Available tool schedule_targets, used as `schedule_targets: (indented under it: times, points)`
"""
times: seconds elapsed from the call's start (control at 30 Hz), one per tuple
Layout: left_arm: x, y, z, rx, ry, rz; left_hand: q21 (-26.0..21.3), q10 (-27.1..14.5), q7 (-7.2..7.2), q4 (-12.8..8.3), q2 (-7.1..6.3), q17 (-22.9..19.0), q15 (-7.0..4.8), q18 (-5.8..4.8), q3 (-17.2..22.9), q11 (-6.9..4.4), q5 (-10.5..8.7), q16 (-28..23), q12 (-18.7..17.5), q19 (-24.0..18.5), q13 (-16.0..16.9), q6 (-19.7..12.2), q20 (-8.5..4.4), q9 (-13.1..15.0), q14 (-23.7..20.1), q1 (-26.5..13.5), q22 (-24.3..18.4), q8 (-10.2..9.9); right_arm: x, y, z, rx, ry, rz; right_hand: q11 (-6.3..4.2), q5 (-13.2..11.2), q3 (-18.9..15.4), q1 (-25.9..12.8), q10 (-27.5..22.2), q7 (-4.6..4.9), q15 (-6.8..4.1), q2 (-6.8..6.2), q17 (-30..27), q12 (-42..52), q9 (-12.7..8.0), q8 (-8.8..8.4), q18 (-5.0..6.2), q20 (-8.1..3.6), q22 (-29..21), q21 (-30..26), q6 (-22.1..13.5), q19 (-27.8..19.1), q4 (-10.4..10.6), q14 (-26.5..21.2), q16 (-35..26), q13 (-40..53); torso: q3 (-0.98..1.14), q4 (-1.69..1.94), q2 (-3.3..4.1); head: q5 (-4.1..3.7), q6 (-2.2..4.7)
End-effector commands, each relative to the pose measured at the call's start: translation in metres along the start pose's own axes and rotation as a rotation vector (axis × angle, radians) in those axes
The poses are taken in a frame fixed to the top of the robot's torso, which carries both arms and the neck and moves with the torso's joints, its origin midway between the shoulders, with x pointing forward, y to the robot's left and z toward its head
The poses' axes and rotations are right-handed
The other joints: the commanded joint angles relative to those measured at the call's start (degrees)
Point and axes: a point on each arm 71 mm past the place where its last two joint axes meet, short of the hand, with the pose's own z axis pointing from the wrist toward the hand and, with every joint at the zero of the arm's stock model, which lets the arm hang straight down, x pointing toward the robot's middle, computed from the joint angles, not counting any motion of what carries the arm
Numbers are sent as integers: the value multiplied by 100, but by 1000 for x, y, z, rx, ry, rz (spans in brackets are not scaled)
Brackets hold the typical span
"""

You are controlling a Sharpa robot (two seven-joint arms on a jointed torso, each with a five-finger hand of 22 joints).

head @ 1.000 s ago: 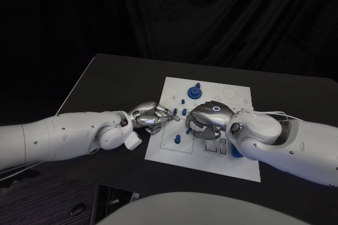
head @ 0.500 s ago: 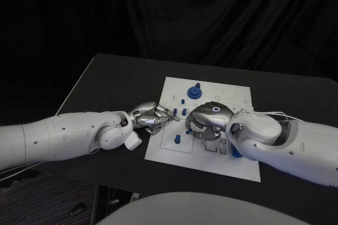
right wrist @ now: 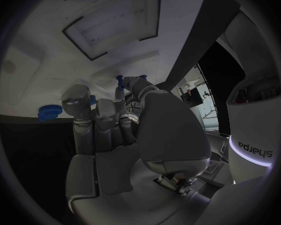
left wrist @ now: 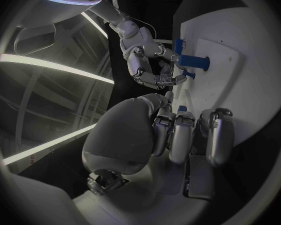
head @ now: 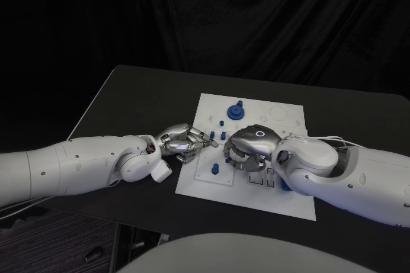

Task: Assemble the parts on the task board

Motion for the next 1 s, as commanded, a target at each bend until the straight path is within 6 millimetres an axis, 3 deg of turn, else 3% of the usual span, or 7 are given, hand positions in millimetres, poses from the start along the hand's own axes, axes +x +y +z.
schedule_targets:
  times: [0.03, 0.13, 0.17, 0.33, 0.4, 0.7, 1.0]
  points:
    - [2, 0, 0, 6, 10, -7, -35, 605, 22, 0, 8, 1509, -39, 9, 41, -17, 37, -28, -4, -45, 1504, -9, 13, 6, 606, -47, 1116, -38, 3, 1, 1, 9, 15, -5, -5, -86, -10, -34, -89, 1, 21, 68, -7, -53, 6, -53, -50, 11, 566, -47, -56, -53, -28, -27, -25, -47, 1, 0, -2, -2, 0]
    - [2, 0, 1, 7, 10, -7, -35, 605, 22, 0, 8, 1509, -39, 9, 41, -17, 37, -28, -4, -45, 1504, -9, 13, 6, 606, -47, 1116, -38, 4, 1, 2, 7, 16, -4, 7, -196, -8, -54, -152, 15, 31, 76, -9, -86, 2, -99, -50, 20, 565, -47, -105, -57, -20, -29, -27, -101, 1, 1, -2, -7, 0]
    - [2, 0, 0, 7, 10, -7, -35, 605, 22, 0, 8, 1509, -39, 9, 41, -17, 37, -28, -4, -45, 1504, -9, 13, 6, 606, -47, 1116, -38, 4, 1, 2, 6, 16, -4, 35, -672, -27, -88, -250, 12, 39, 98, -28, -130, -34, -189, -54, 42, 556, -78, -196, -73, 8, -42, -40, -194, 1, 1, -2, -7, 0]
    - [1, 0, 0, 7, 8, -7, -39, 605, 22, -1, 10, 1509, -39, 11, 44, -16, 37, -28, -4, -52, 1504, -10, 13, 6, 606, -48, 1113, -39, 4, 1, 2, 12, 11, -3, 135, -1830, -274, -336, -497, 179, 142, 19, -61, -188, -331, -669, -44, 121, 540, -144, -588, -100, 208, -67, -61, -364, 0, 1, -1, 1, 0]
    - [1, 0, 0, 7, 7, -6, -39, 605, 22, -1, 10, 1509, -39, 11, 44, -16, 37, -28, -4, -52, 1504, -10, 13, 6, 606, -48, 1113, -39, 4, 0, 1, 18, -1, -1, 169, -2084, -453, -398, -551, 216, 170, -3, -66, -181, -470, -845, -38, 153, 538, -159, -660, -101, 287, -71, -63, -370, -1, 0, -2, 5, 0]
    - [-2, -2, -5, 24, -21, 3, -40, 605, 21, -5, 14, 1509, -39, 11, 51, -17, 40, -28, -4, -52, 1504, -4, 14, 7, 606, -48, 1113, -37, -3, -10, -8, 54, -59, 38, 228, -2808, -1078, -572, -566, 265, 221, 34, -66, -114, -711, -1075, -33, 204, 538, -176, -660, -85, 545, -64, -58, -290, 1, 1, -2, -38, 0]
    - [-8, -9, -17, 77, -104, 38, -40, 605, 11, -43, -9, 1509, -42, 10, 60, -24, 60, -28, -4, -48, 1504, 36, 12, 19, 606, -45, 1114, -20, -30, -34, -26, 119, -173, 159, 236, -2786, -1332, -582, -539, 274, 231, 135, -46, -72, -793, -1132, -35, 213, 546, -156, -637, -72, 691, -52, -44, -222, 3, -4, -7, -152, 0]
